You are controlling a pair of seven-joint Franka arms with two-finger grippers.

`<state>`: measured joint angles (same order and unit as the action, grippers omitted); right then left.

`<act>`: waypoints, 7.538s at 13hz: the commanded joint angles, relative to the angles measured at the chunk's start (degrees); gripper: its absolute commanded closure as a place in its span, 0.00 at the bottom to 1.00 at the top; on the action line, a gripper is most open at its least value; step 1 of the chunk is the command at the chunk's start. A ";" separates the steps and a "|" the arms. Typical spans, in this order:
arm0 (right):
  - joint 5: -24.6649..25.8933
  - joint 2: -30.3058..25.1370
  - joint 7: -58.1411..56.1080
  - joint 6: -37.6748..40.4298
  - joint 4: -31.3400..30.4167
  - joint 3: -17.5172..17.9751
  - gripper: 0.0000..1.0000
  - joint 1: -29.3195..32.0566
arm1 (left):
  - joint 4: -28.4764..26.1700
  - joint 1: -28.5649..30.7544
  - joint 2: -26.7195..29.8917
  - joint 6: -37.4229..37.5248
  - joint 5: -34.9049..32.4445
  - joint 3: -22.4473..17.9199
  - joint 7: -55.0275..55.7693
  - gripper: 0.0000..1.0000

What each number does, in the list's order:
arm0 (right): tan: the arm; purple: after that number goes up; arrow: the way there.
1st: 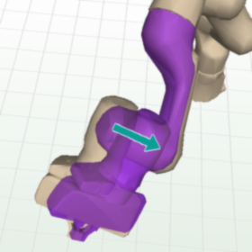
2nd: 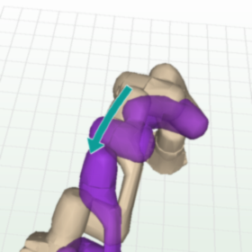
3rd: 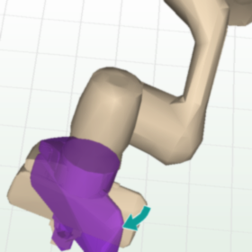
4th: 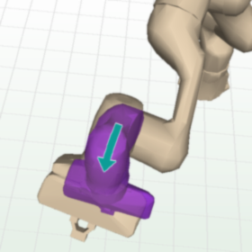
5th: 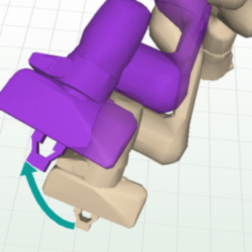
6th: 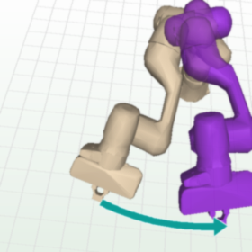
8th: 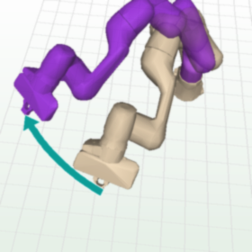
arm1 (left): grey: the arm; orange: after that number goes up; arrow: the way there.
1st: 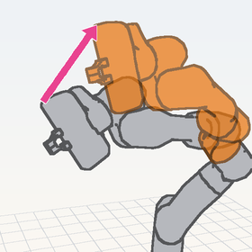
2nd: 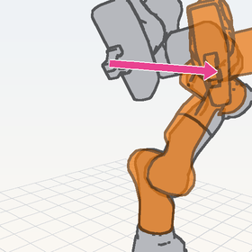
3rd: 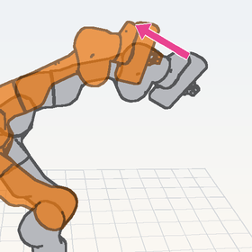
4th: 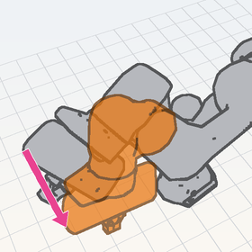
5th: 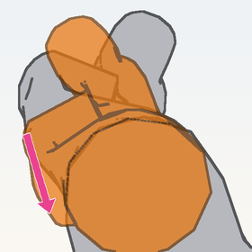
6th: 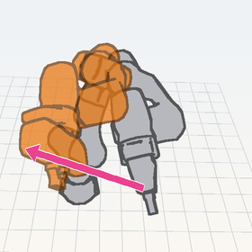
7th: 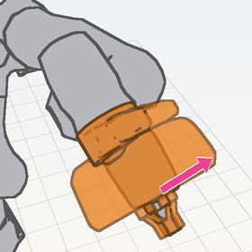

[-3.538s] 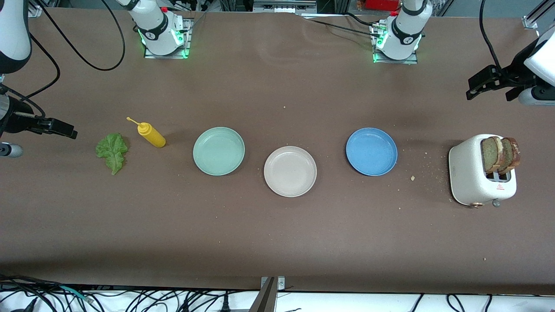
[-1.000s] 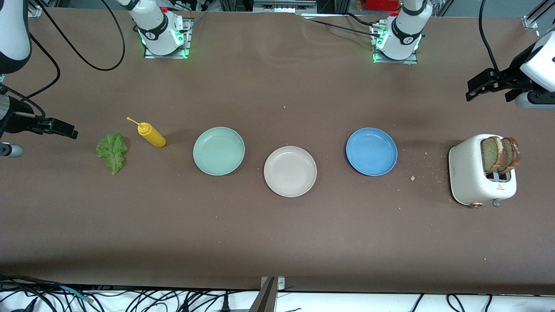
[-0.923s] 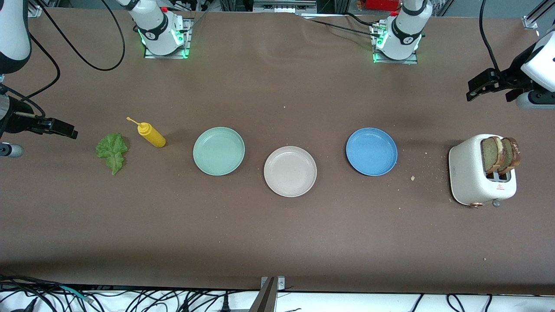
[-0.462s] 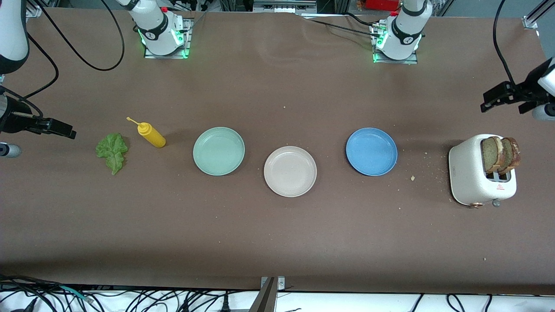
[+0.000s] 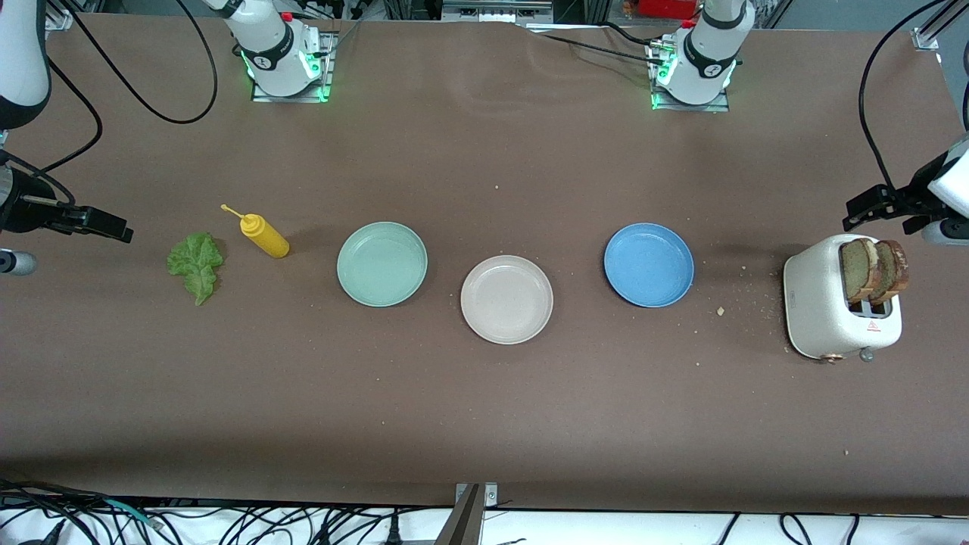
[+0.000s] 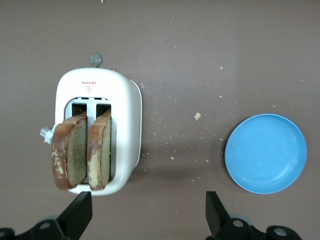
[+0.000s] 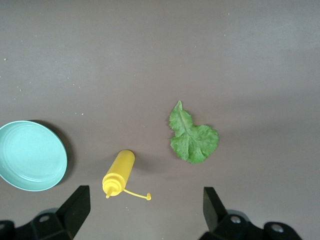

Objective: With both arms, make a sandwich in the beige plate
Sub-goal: 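Lower the left gripper over the toaster onto a bread slice, then grasp the bread slice and lift it out of the toaster, then carry the bread slice with the left gripper onto the beige plate, then release the bread and withdraw the left gripper toward the toaster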

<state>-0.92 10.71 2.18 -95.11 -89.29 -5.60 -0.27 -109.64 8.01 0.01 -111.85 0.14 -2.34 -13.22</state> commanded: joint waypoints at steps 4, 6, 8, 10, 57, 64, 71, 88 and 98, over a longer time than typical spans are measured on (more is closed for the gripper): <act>-1.54 0.28 -0.69 0.46 1.05 0.15 0.00 1.07 | -3.21 3.23 -5.54 -8.38 -1.46 0.49 -6.11 0.00; -1.81 0.28 -0.69 0.46 1.05 0.15 0.00 1.07 | -3.21 4.47 -7.74 -10.05 -1.46 0.49 -8.13 0.00; -1.81 0.28 -0.60 0.37 1.05 0.15 0.00 1.07 | -3.21 4.73 -9.06 -11.37 -1.46 0.49 -8.40 0.00; -2.07 0.28 -0.60 0.46 1.05 0.15 0.00 1.07 | -3.30 5.08 -10.29 -12.42 -1.46 0.49 -8.40 0.00; -1.98 0.28 -1.04 0.37 1.05 0.15 0.00 1.42 | 21.75 -16.79 -40.61 1.31 65.05 11.92 -8.76 1.00; -1.98 0.28 -0.07 0.37 1.05 0.24 0.00 1.33 | 21.57 -22.16 -44.48 -9.26 69.37 11.92 -10.59 1.00; -2.07 0.28 0.10 0.46 1.05 0.24 0.00 1.24 | 21.57 -23.30 -46.07 -13.31 70.43 11.39 -16.23 0.00; -0.75 -0.07 -0.08 2.47 1.22 0.06 0.00 1.33 | 21.39 -6.71 -29.11 -3.32 19.15 9.28 8.03 0.00; -1.28 0.02 -0.78 5.56 0.88 -2.05 0.00 0.98 | 21.40 -1.33 -16.02 15.78 -0.23 9.10 8.47 0.00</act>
<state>-1.83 10.73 1.92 -90.37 -89.05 -8.02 0.64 -87.15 6.20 -19.49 -98.14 2.03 6.44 -5.65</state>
